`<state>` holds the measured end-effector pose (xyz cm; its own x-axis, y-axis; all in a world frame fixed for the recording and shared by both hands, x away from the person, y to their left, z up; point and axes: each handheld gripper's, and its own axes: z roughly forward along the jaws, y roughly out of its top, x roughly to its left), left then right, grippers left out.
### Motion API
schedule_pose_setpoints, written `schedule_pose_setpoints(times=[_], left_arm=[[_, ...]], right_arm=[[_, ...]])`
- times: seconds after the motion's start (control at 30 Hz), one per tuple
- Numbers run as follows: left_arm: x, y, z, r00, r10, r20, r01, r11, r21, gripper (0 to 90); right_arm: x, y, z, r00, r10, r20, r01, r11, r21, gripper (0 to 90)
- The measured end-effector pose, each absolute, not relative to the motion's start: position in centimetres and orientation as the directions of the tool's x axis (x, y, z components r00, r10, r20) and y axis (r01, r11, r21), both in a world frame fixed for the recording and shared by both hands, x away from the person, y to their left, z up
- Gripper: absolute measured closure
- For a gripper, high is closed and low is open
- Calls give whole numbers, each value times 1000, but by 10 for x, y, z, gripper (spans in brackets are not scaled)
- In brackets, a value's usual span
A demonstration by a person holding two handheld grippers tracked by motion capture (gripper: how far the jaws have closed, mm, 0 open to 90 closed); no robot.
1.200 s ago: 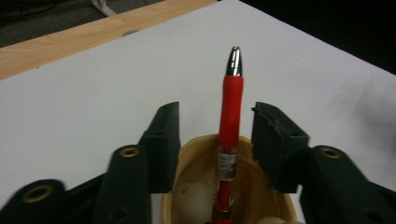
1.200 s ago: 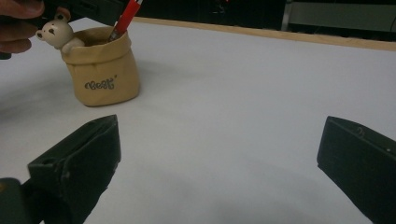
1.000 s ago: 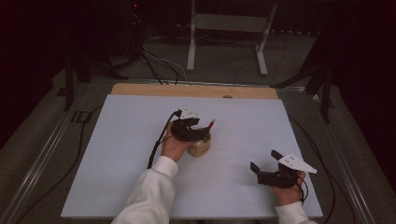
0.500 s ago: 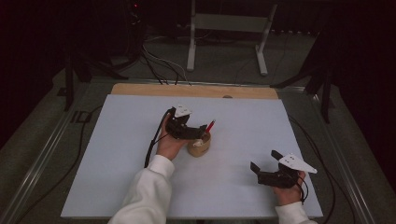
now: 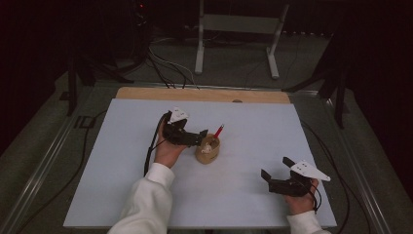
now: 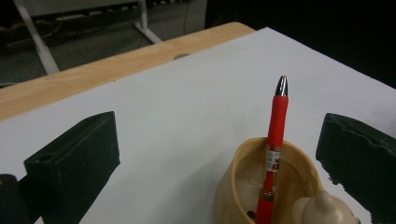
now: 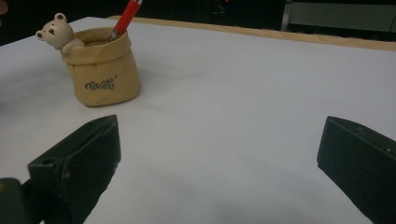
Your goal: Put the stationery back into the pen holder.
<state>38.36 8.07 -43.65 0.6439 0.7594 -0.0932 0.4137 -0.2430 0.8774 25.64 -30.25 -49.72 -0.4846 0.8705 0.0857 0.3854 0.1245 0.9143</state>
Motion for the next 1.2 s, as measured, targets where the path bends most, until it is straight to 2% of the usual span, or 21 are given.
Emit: schedule_pose_setpoints(times=[0.33,0.97,1.2], left_arm=[[376,112,-425,604,790,-104,404,-191,895,2],[346,166,-420,543,839,-42,372,-196,907,2],[329,190,-432,512,859,-3,342,-200,918,2]], right_arm=[[256,-302,-497,-484,871,87,387,124,914,0],[256,-303,-497,-482,872,87,385,121,915,0],[255,-303,-496,-480,872,90,381,115,918,0]])
